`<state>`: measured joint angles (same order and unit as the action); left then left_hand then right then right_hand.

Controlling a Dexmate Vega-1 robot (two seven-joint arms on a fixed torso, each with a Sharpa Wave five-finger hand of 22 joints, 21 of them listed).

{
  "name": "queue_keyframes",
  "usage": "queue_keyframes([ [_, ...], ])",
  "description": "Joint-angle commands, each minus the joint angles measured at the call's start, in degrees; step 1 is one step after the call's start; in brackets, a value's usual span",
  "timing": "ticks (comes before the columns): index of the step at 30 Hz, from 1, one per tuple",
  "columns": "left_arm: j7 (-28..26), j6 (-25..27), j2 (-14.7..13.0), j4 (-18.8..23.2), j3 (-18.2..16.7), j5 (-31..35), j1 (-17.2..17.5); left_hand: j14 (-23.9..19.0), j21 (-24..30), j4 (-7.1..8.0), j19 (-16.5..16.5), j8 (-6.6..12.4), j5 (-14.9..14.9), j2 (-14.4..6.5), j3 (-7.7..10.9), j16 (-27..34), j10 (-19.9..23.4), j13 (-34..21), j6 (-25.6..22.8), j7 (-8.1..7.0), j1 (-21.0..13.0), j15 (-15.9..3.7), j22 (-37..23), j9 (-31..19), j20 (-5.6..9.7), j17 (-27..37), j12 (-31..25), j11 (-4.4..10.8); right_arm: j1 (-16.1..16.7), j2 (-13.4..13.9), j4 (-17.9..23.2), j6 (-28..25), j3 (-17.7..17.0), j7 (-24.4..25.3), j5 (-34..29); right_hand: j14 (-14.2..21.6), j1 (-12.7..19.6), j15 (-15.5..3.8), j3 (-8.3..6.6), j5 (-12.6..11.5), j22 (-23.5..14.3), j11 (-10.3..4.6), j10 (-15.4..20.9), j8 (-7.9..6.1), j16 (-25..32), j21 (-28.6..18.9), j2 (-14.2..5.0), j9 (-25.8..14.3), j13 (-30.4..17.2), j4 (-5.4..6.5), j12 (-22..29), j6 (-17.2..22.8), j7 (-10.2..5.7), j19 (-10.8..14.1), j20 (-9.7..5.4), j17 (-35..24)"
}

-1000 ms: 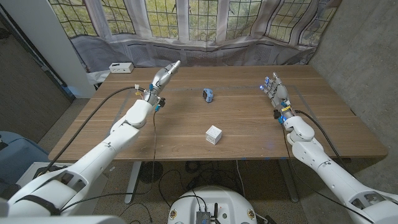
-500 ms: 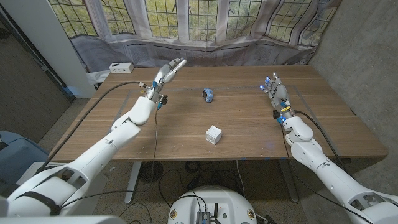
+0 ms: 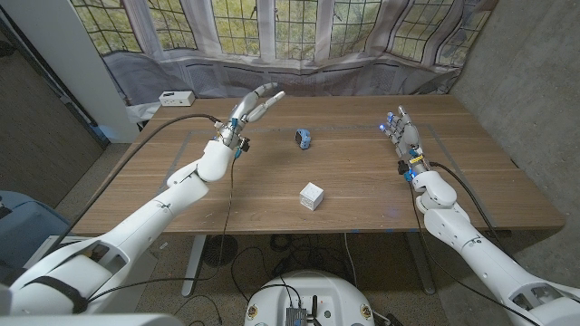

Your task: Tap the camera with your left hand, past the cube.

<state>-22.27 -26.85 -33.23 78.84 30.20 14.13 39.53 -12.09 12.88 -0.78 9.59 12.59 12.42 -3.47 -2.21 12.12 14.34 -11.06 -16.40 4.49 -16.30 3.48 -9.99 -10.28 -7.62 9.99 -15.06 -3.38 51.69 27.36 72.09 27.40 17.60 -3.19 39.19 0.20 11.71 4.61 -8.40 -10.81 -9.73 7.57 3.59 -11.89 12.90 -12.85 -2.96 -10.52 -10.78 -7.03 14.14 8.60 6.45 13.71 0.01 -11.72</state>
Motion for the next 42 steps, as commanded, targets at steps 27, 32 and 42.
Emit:
queue_keyframes([
  [27, -3.2, 18.4, -2.7, 9.9, 6.1, 17.9, -2.6, 4.7, -2.6, 0.37, -6.3, -0.48, 0.0, 0.0, -1.05, -1.9, -3.0, -0.3, -2.9, -1.02, 0.7, 1.35, -0.4, -0.2, -3.53, 0.5, 2.3, 0.57, 5.2, 1.7, 5.1, -0.8, -1.8, 3.1, 0.7, -0.3, 0.4, 0.57, -0.16, 0.0, -0.2, 0.26, 0.7, 0.38, -0.3, 0.6, 0.07, -0.1, -0.1, -0.10, -0.6, 0.4, -0.45, -0.2, 0.68, -0.2],
  [32, -1.2, 20.6, -3.2, 11.5, 6.5, 18.0, -3.0, 6.3, -2.4, 0.75, -7.8, -0.35, 0.1, -0.1, -1.49, -1.8, -3.9, -0.4, -4.7, -1.13, 1.4, 3.87, -0.4, -0.2, -3.63, 0.5, 2.7, -2.10, 5.5, 1.9, 5.3, -0.4, -1.8, 3.3, 0.2, -0.3, 0.4, 0.57, -0.16, 0.0, -0.2, 0.21, 0.7, 0.39, -0.4, 0.7, 0.06, -0.1, -0.1, -0.10, -0.6, 0.4, -0.50, -0.2, 0.69, -0.2],
  [42, 6.0, 27.9, -4.7, 16.1, 7.2, 18.8, -3.7, 8.1, -2.6, 1.13, -9.8, 0.04, 0.1, 0.0, -2.04, -2.0, -5.5, -0.4, -7.4, 0.50, 2.1, 4.46, -0.4, -0.2, -3.89, 0.5, 3.2, -2.81, 6.2, 1.8, 5.9, -0.3, -2.1, 3.9, 0.4, -0.2, 0.4, 0.48, -0.20, 0.0, -0.2, 0.24, 0.9, 0.41, -0.4, 0.7, 0.00, -0.1, -0.2, -0.11, -0.7, 0.5, -0.60, -0.1, 0.64, -0.2],
])
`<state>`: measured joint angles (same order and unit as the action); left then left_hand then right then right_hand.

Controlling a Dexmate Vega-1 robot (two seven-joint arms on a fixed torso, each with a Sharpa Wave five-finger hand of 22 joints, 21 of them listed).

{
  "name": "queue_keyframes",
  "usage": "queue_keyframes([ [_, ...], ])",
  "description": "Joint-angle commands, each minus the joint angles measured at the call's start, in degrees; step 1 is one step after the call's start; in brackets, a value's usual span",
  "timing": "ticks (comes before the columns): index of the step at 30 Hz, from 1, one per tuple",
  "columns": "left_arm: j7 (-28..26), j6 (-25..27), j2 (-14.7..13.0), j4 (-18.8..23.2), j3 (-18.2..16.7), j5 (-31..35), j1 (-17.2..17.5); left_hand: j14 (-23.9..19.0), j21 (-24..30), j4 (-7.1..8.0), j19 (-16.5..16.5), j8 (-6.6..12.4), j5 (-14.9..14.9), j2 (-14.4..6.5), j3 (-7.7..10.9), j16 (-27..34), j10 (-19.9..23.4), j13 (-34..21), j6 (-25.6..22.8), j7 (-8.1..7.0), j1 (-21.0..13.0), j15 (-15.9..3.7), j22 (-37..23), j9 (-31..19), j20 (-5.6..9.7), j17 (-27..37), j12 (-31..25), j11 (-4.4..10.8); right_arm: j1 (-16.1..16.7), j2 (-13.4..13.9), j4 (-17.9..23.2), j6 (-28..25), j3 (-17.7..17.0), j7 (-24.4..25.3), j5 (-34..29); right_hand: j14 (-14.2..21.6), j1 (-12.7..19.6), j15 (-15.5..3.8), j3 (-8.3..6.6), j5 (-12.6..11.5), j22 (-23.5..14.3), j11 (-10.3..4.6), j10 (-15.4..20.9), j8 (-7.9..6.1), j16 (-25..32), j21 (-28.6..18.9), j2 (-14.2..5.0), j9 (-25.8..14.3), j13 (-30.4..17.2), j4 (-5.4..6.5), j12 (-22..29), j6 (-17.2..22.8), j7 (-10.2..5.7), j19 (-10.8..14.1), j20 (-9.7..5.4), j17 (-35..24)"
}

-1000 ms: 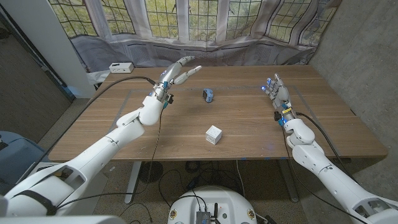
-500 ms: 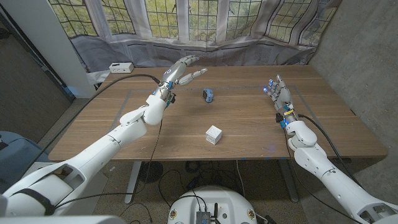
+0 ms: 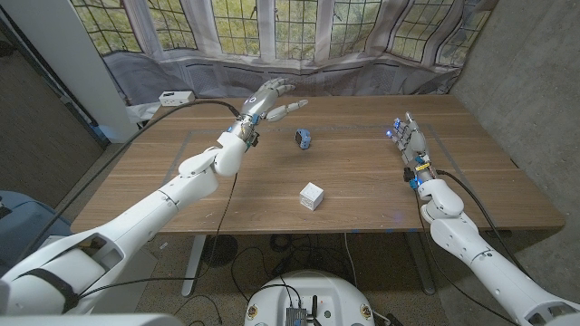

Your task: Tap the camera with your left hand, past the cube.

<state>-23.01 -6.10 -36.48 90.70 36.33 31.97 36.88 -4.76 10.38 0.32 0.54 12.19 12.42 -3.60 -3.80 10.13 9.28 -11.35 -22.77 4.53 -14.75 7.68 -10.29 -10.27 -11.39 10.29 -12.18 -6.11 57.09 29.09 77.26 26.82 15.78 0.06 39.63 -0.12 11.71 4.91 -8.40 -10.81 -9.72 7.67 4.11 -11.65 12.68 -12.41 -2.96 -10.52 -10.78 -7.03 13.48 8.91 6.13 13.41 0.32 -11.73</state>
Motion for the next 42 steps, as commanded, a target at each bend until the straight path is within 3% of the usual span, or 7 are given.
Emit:
queue_keyframes([
  [1, 7.4, 7.6, -1.5, 4.5, 1.2, 1.0, -1.3, 0.9, 0.0, 0.07, -0.9, 0.41, 0.1, 0.1, -0.49, 0.0, -0.7, -0.1, -1.1, 0.52, 0.6, 0.18, -0.1, -0.2, -0.14, 0.2, 0.4, -0.28, 0.9, 0.1, 0.7, 0.5, -0.2, 0.6, -0.2, 0.1, 0.4, 0.15, -0.21, 0.0, -0.2, 0.18, 0.3, 0.19, -0.2, 0.3, 0.00, -0.2, -0.2, -0.11, -0.1, 0.2, -0.26, 0.2, 0.31, -0.1],
  [13, 12.9, 11.3, -1.9, 6.1, 3.1, 2.4, -3.9, 1.4, 0.1, 0.71, -2.6, 1.06, 0.3, 0.3, -1.29, 0.4, -0.7, -0.1, -4.9, 1.75, 1.7, 0.84, -0.2, -0.2, -0.68, 0.2, 0.1, -0.73, 1.5, 0.1, 1.4, 0.5, -0.5, 1.0, -0.1, 0.0, 0.4, 0.22, -0.24, 0.0, -0.2, 0.21, 0.3, 0.20, -0.3, 0.4, -0.06, -0.2, -0.2, -0.09, -0.3, 0.3, -0.34, 0.2, 0.19, -0.2],
  [19, 14.2, 12.0, -1.6, 6.1, 4.0, 2.8, -4.7, 0.8, 0.6, 1.32, -2.9, 2.01, 0.5, 0.3, -2.05, 0.8, 0.5, -0.1, -10.3, 3.60, 2.7, 0.75, -0.2, -0.2, -0.70, 0.2, -0.4, -1.13, 1.9, 0.1, 1.5, 0.6, -0.6, 1.1, -0.1, 0.0, 0.4, 0.25, -0.27, 0.0, -0.2, 0.19, 0.4, 0.25, -0.3, 0.5, -0.11, -0.2, -0.2, -0.09, -0.3, 0.2, -0.41, 0.3, 0.16, -0.2],
  [20, 14.6, 12.2, -1.5, 6.1, 4.1, 2.8, -4.8, 0.7, 0.7, 1.47, -3.0, 2.26, 0.6, 0.2, -2.24, 0.8, 0.6, 0.0, -12.0, 4.50, 2.9, 0.65, -0.2, -0.2, -0.70, 0.2, -0.5, -0.90, 1.8, 0.2, 1.3, 0.8, -0.5, 1.0, -0.3, 0.0, 0.4, 0.20, -0.27, 0.0, -0.2, 0.19, 0.4, 0.24, -0.3, 0.5, -0.11, -0.2, -0.2, -0.08, -0.3, 0.2, -0.43, 0.3, 0.14, -0.2],
  [25, 16.0, 12.8, -1.4, 6.4, 4.7, 3.3, -5.8, 0.4, 0.8, 1.67, -3.1, 2.99, 0.8, 0.1, -2.55, 0.9, 1.3, 0.0, -16.2, 5.59, 3.1, 0.46, -0.2, -0.2, -0.71, 0.1, -0.7, -0.28, 2.0, 0.1, 1.6, 0.6, -0.6, 1.1, -0.1, 0.0, 0.4, 0.23, -0.27, 0.0, -0.2, 0.20, 0.4, 0.26, -0.3, 0.5, -0.11, -0.2, -0.2, -0.08, -0.4, 0.3, -0.48, 0.3, 0.17, -0.2],
  [27, 16.2, 13.0, -1.4, 6.4, 4.8, 3.4, -5.9, 0.3, 0.8, 1.73, -3.1, 3.10, 0.9, 0.1, -2.66, 0.9, 1.5, 0.0, -17.2, 5.69, 3.1, 0.24, -0.2, -0.2, -0.72, 0.1, -0.7, 0.49, 2.0, 0.2, 1.5, 0.8, -0.6, 1.0, -0.3, 0.0, 0.4, 0.23, -0.27, 0.0, -0.2, 0.21, 0.4, 0.25, -0.4, 0.5, -0.12, -0.2, -0.2, -0.07, -0.4, 0.3, -0.45, 0.3, 0.15, -0.2],
  [42, 20.7, 13.9, 0.5, 3.7, 7.9, 4.2, -9.3, -0.1, 0.9, 1.91, -3.2, 3.17, 1.1, -0.1, -2.94, 1.0, 1.4, 0.1, -19.7, 5.95, 3.2, -0.17, -0.2, -0.2, -0.74, 0.1, -0.6, 1.10, 2.3, 0.5, 2.3, 0.2, -0.9, 1.3, 0.0, 0.1, 0.3, 0.30, -0.27, 0.0, -0.2, 0.56, 0.5, 0.30, -0.4, 0.6, -0.14, -0.2, -0.3, -0.03, -0.5, 0.3, -0.51, 0.3, 0.21, -0.2],
])
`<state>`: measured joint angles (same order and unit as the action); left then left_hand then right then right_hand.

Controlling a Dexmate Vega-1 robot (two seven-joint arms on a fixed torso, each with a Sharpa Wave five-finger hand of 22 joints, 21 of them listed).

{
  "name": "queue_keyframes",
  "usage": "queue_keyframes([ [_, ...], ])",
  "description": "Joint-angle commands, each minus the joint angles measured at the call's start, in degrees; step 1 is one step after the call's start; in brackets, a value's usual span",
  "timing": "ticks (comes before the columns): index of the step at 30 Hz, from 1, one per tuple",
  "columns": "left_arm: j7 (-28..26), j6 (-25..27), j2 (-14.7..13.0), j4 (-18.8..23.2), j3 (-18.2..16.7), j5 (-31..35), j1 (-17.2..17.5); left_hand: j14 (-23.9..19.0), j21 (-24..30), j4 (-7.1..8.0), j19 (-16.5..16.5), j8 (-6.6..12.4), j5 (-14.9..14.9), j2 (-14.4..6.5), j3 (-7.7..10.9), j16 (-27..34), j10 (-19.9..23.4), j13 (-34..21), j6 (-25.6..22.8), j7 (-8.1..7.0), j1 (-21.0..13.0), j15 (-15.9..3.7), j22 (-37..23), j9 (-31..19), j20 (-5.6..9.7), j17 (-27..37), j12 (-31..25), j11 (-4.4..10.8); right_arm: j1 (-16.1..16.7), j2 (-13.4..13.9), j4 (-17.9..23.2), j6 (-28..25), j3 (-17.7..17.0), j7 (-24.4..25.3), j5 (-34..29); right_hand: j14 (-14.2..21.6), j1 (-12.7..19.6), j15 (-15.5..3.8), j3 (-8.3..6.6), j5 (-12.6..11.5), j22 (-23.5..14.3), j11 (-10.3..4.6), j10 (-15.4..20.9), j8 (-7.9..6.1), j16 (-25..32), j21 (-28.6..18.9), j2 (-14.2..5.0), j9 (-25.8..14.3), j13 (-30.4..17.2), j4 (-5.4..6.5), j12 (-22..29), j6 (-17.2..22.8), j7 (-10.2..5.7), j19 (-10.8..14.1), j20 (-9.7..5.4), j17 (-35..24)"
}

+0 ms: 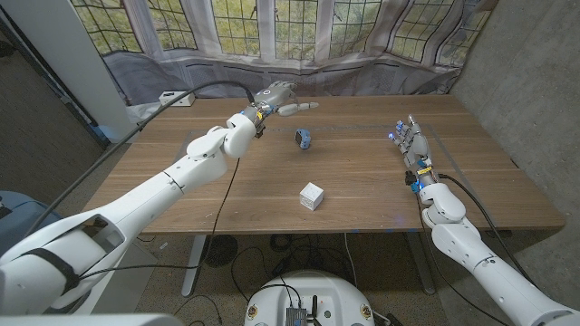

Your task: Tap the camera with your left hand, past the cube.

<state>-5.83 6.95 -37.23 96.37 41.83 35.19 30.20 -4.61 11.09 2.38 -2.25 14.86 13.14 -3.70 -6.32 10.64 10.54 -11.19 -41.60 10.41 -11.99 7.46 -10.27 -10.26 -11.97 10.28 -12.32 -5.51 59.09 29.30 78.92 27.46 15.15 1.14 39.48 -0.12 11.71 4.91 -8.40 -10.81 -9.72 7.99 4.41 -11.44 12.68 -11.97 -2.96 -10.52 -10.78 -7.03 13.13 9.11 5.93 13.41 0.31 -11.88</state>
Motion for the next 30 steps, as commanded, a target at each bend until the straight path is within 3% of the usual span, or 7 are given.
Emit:
queue_keyframes([
  [1, 3.5, 0.7, 1.3, -2.1, 2.7, 1.2, -2.8, -0.5, 0.2, -0.13, -0.4, 0.47, 0.4, 0.0, -0.43, 0.6, 0.2, -0.1, -1.0, 0.20, 0.4, -0.15, -0.2, -0.2, -0.16, 0.2, -0.5, 0.63, 0.3, 0.4, 0.7, -0.4, -0.2, 0.3, 0.0, 0.1, 0.3, 0.36, -0.27, 0.0, -0.2, 0.25, 0.2, 0.08, -0.4, 0.2, -0.14, -0.2, -0.3, -0.03, -0.2, 0.1, -0.33, 0.3, 0.23, -0.1],
  [3, 3.7, 0.7, 1.4, -2.2, 3.1, 1.6, -3.0, -1.3, 0.2, -0.07, -0.5, 0.47, 0.4, -0.1, -0.51, 0.8, 0.9, -0.1, -1.7, -0.04, 0.4, -0.70, -0.2, -0.2, -0.16, 0.2, -0.7, 0.80, 0.3, 0.4, 0.7, -0.5, -0.3, 0.0, 0.4, 0.1, 0.3, 0.35, -0.27, 0.0, -0.2, 0.25, 0.2, 0.08, -0.4, 0.2, -0.15, -0.2, -0.3, -0.02, -0.2, 0.1, -0.34, 0.3, 0.24, -0.1],
  [6, 4.1, 1.3, 1.4, -2.2, 3.6, 2.5, -3.3, -2.0, 0.3, 0.04, -0.4, 0.46, 0.6, -0.3, -0.64, 0.9, 2.5, -0.1, -3.4, 0.05, 0.4, -1.53, -0.3, -0.2, -0.15, 0.2, -1.2, 2.38, 0.4, 0.4, 0.8, -0.6, -0.3, 0.1, 0.4, 0.1, 0.3, 0.34, -0.28, 0.0, -0.2, 0.28, 0.2, 0.10, -0.4, 0.2, -0.16, -0.2, -0.3, -0.03, -0.3, 0.1, -0.35, 0.3, 0.24, -0.1],
  [19, 5.1, 1.9, 1.7, -2.8, 4.4, 3.1, -3.7, -2.1, 0.3, 0.10, -0.5, 0.26, 0.7, -0.4, -0.78, 0.8, 2.6, -0.1, -4.3, -0.14, 0.3, -2.03, -0.3, -0.2, -0.18, 0.2, -1.1, 3.00, 0.4, 0.2, 0.5, -0.4, -0.4, 0.1, 0.5, 0.2, 0.3, 0.41, -0.29, 0.0, -0.2, 0.29, 0.4, 0.10, -0.4, 0.2, -0.17, -0.2, -0.3, -0.03, -0.3, 0.1, -0.43, 0.4, 0.31, -0.1],
  [30, 6.5, 1.2, 3.1, -5.9, 6.2, 3.1, -5.4, -1.0, 0.2, 0.16, -0.9, -1.30, 0.8, -0.4, -1.05, 0.3, 1.5, -0.1, -2.4, -1.06, 0.1, -3.06, -0.3, -0.2, -0.20, 0.2, -0.5, 3.79, 0.8, 0.2, 1.0, -0.4, -0.6, 0.8, 0.3, 0.1, 0.3, 0.39, -0.28, 0.0, -0.2, 0.32, 0.4, 0.14, -0.5, 0.4, -0.17, -0.2, -0.3, 0.00, -0.4, 0.1, -0.47, 0.3, 0.53, -0.1],
])
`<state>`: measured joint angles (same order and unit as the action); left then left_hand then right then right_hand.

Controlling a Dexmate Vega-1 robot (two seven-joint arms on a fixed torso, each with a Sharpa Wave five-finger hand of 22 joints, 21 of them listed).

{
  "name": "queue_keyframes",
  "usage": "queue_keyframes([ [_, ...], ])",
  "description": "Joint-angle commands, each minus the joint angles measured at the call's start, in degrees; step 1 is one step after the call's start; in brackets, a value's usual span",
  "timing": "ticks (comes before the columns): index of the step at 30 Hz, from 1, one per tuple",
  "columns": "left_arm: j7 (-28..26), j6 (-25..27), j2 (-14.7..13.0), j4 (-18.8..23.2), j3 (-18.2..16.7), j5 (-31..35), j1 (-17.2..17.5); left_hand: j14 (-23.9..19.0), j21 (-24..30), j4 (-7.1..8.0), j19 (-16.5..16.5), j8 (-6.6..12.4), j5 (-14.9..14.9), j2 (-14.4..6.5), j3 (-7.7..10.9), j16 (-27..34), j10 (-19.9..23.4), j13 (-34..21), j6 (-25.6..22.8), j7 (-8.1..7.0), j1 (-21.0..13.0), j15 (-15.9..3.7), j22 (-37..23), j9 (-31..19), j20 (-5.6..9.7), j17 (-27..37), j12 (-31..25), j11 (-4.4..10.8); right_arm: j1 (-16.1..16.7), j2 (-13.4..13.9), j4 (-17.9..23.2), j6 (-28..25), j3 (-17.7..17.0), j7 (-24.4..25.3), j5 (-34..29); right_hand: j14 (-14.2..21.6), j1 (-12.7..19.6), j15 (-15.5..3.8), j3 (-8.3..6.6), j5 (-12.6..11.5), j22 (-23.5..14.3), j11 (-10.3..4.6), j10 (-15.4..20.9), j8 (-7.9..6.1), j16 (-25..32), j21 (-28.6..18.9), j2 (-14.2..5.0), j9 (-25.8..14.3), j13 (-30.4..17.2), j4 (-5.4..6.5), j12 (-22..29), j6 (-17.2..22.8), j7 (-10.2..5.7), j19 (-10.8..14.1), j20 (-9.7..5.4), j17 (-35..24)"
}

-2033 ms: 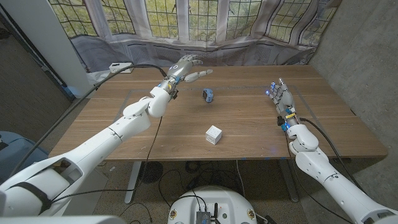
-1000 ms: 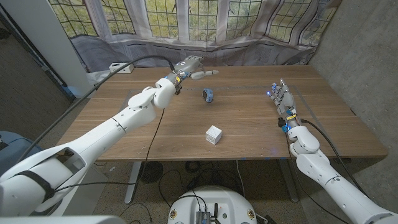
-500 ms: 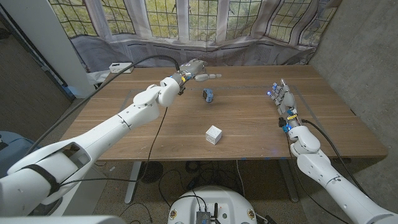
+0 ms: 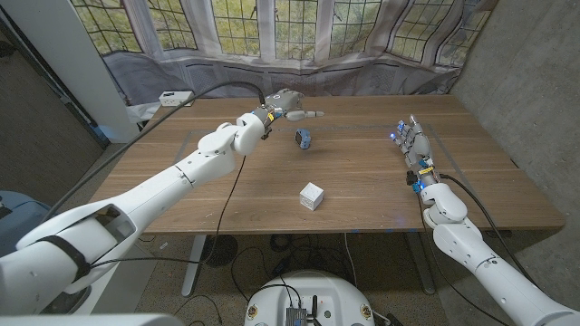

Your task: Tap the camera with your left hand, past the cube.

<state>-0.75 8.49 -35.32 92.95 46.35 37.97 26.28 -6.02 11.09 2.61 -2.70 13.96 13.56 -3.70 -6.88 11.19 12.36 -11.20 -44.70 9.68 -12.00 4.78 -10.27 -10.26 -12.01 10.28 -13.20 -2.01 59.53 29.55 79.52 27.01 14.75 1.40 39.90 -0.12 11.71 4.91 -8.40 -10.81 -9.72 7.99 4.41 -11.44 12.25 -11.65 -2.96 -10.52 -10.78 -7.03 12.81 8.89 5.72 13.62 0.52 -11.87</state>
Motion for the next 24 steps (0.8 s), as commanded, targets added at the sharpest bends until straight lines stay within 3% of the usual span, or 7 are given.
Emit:
queue_keyframes([
  [1, 1.4, -0.4, 1.3, -2.6, 1.8, 0.3, -1.6, 0.7, 0.1, -0.05, -0.8, -0.72, 0.4, -0.5, -0.54, -0.4, -0.5, -0.1, 1.2, -0.36, 0.1, -0.46, -0.3, -0.2, -0.17, 0.2, 0.4, 0.32, 0.4, 0.0, 0.4, 0.0, -0.3, 0.6, -0.1, 0.1, 0.3, 0.37, -0.28, 0.0, -0.2, 0.29, 0.4, 0.15, -0.1, 0.0, -0.17, -0.2, -0.3, 0.00, -0.1, 0.3, -0.28, 0.1, 0.31, -0.1],
  [9, 2.2, -1.3, 1.9, -4.4, 2.6, -0.4, -2.4, 1.1, 0.0, 0.03, -1.3, -1.13, 0.5, -0.5, -0.70, -0.5, -0.8, -0.1, 1.4, -1.01, 0.1, -0.64, -0.3, -0.2, -0.17, 0.2, 0.6, 0.28, 0.5, 0.1, 0.6, -0.1, -0.4, 0.8, 0.0, 0.1, 0.2, 0.49, -0.27, 0.0, -0.2, 0.39, 0.5, 0.16, -0.1, 0.1, -0.17, -0.2, -0.3, 0.02, -0.2, 0.4, -0.30, 0.0, 0.42, -0.1],
  [24, 4.2, 0.0, 2.3, -5.2, 4.1, 0.2, -3.3, 2.1, -0.3, 0.22, -2.4, -1.47, 0.6, -0.4, -1.03, -0.7, -1.7, -0.1, 1.0, -0.46, 0.3, -0.03, -0.3, -0.2, -0.17, 0.2, 0.9, 0.44, 0.2, 0.3, 0.6, -0.5, -0.5, 0.6, 0.1, 0.1, 0.1, 0.59, -0.27, 0.0, -0.2, 0.40, 0.6, 0.16, -0.1, 0.2, -0.23, -0.2, -0.3, 0.09, -0.3, 0.4, -0.34, 0.0, 0.56, -0.2],
])
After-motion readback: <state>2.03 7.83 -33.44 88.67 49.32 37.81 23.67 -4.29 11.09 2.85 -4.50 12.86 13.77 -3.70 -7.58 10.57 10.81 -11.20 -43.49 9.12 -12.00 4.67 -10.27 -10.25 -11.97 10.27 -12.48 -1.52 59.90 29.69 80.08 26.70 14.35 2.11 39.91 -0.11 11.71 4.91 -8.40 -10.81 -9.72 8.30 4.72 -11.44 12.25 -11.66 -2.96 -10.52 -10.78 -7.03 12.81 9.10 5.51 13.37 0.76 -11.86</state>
